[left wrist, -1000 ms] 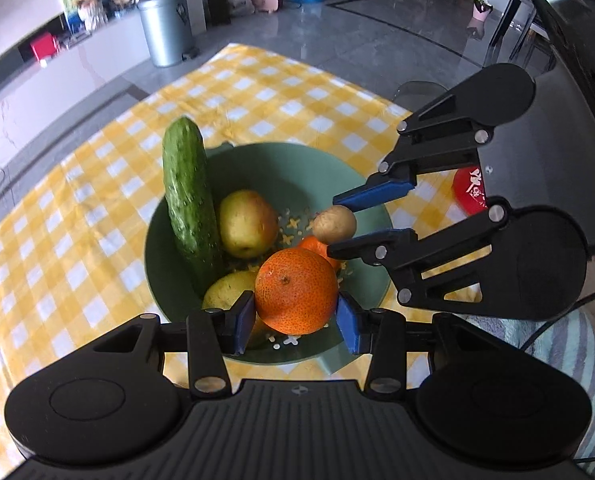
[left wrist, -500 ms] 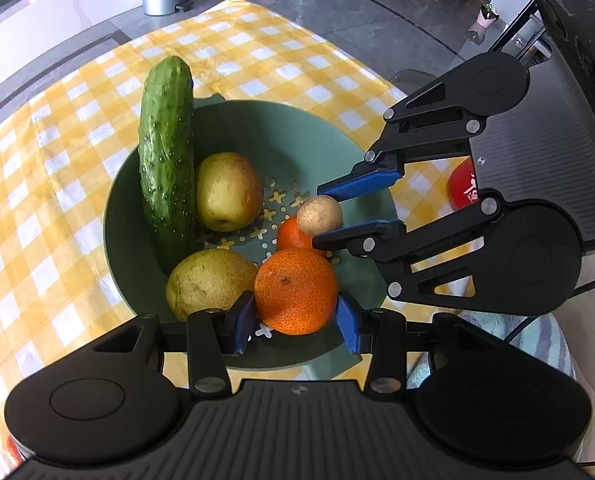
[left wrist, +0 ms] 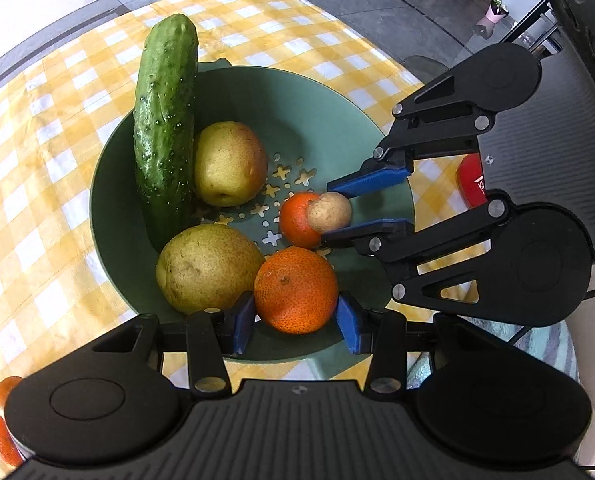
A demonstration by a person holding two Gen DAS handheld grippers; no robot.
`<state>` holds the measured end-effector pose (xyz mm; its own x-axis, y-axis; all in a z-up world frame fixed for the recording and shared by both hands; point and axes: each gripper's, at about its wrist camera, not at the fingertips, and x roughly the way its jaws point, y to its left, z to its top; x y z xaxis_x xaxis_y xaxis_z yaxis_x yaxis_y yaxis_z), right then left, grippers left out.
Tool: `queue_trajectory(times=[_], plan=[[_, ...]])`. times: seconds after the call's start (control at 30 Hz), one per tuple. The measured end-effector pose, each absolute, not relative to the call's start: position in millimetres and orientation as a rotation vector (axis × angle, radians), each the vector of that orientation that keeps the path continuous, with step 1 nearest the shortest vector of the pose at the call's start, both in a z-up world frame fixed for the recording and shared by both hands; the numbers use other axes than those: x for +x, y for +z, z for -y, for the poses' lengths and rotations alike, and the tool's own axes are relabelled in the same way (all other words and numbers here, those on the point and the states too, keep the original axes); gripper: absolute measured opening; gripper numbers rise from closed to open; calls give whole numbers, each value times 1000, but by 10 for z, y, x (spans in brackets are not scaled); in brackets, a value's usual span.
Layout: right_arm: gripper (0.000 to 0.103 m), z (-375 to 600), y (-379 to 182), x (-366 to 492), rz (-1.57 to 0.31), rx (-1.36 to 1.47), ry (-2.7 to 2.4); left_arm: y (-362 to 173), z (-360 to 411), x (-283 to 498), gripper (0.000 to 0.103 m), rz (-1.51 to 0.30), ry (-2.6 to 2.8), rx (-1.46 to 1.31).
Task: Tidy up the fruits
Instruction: 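Withdraw both tools from the colander toward the remaining fruit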
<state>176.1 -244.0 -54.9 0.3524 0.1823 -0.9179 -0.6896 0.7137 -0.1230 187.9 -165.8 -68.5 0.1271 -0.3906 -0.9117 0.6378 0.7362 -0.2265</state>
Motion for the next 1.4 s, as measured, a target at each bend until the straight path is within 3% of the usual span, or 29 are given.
queue_trajectory(times=[0.23, 0.5, 0.6, 0.93, 1.07, 1.17, 1.4], plan=[[22, 2465, -577, 1787, -1113, -530, 583, -707, 1645, 1867, 50, -1232, -752, 226], [25, 2446, -519, 1756, -1101, -530, 551, -636, 1597, 1828, 63, -1203, -725, 225], [35, 2430, -490, 1748, -1078, -541, 532, -570, 1560, 1785, 64, -1184, -711, 235], [54, 2379, -218, 1578, -976, -563, 442, -217, 1404, 1558, 64, -1084, -654, 254], [56, 2395, -118, 1477, -950, -489, 408, -63, 1265, 1420, 64, -1044, -613, 251], [64, 2439, -33, 1407, -950, -354, 387, 44, 1134, 1323, 64, -1005, -593, 236], [66, 2349, 85, 1148, -911, -120, 377, 169, 828, 1138, 64, -940, -529, 200]])
